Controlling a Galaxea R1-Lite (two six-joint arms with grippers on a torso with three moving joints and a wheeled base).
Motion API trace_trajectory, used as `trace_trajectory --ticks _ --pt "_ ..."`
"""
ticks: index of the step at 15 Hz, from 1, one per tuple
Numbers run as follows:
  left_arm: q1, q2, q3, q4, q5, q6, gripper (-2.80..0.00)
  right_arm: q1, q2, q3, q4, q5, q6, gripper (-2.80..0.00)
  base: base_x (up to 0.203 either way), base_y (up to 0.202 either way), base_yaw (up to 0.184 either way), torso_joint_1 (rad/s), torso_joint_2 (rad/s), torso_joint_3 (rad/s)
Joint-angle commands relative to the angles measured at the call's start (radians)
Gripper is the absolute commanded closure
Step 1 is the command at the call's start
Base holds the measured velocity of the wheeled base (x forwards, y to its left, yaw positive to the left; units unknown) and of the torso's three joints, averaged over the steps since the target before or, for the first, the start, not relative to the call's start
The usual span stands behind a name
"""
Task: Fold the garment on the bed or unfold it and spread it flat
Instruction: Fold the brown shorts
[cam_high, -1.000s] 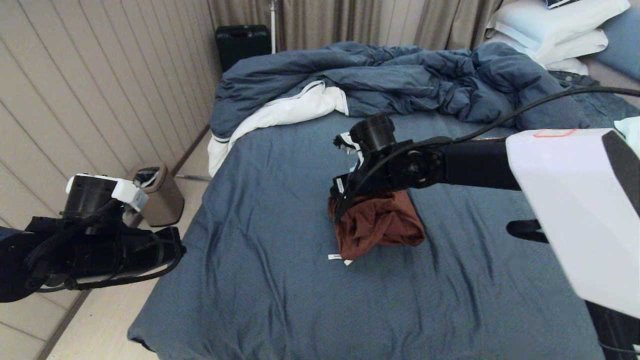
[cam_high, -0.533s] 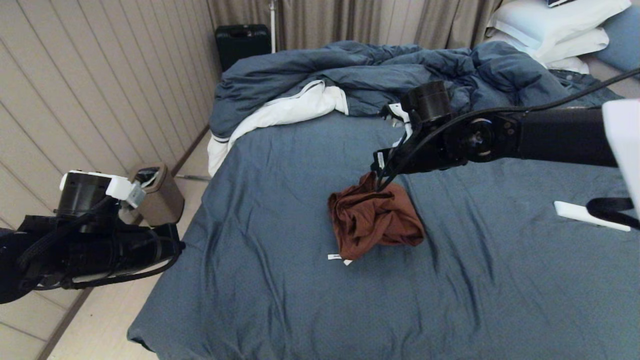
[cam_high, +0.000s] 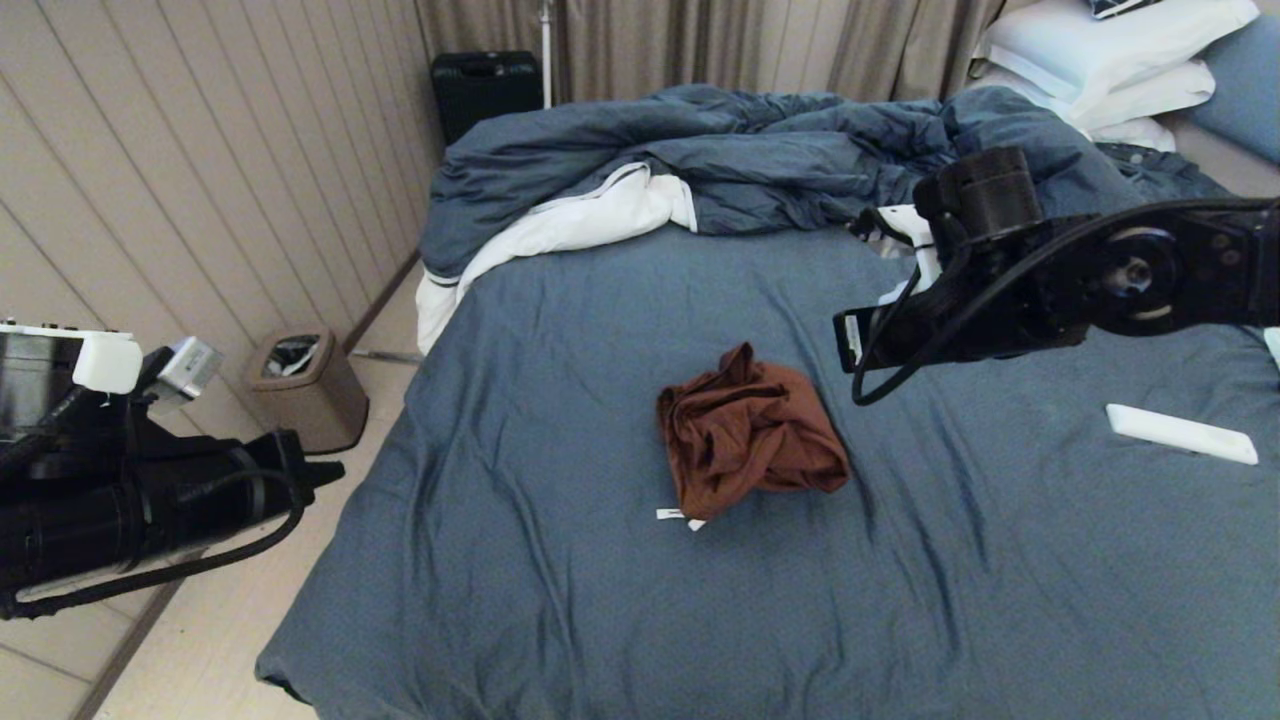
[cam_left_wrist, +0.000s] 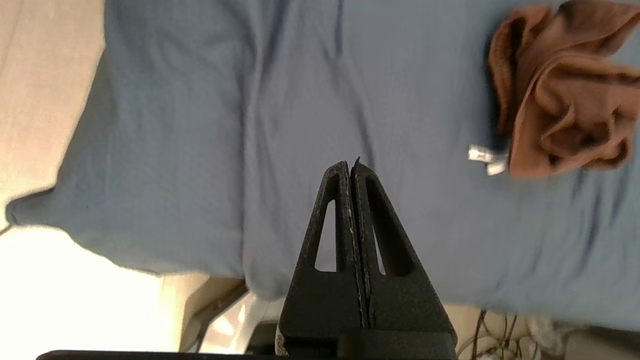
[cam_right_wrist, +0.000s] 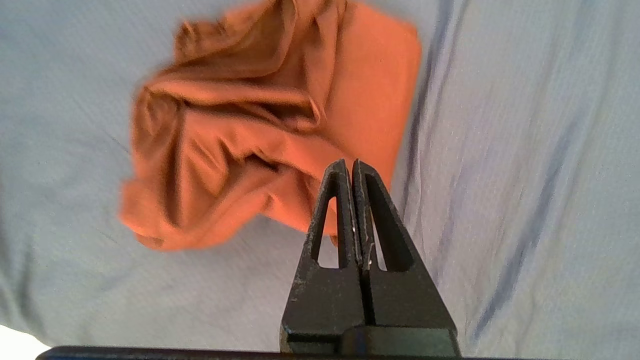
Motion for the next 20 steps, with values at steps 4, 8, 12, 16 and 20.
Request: trace_trajectory --ticks 4,8,12,16,20 --pt "-0.083 0.006 0.041 -0.004 0.003 -0.003 0.0 -0.015 0.216 0.02 -0.097 -0.011 0.012 0.0 0.0 0.0 0.0 0.0 0.0 0.0" --pt "-0.081 0.008 0.045 -0.019 0.006 -0.002 0.0 0.003 0.367 -0.06 -0.135 -0.013 0.046 0.0 0.0 0.0 0.0 0.0 0.0 0.0" --pt "-0.081 0.038 0.051 -0.047 0.005 -0.002 0.0 0.06 0.45 -0.167 -0.136 -0.033 0.081 0.0 0.0 0.0 0.0 0.0 0.0 0.0" --pt "-0.082 0.071 0.075 -0.102 0.006 -0.002 0.0 0.144 0.497 -0.286 -0.136 -0.089 0.135 0.0 0.0 0.0 0.0 0.0 0.0 0.0" --pt "-0.083 0.103 0.084 -0.131 0.006 -0.002 0.0 0.234 0.513 -0.423 -0.181 -0.15 0.156 0.0 0.0 0.0 0.0 0.0 0.0 0.0"
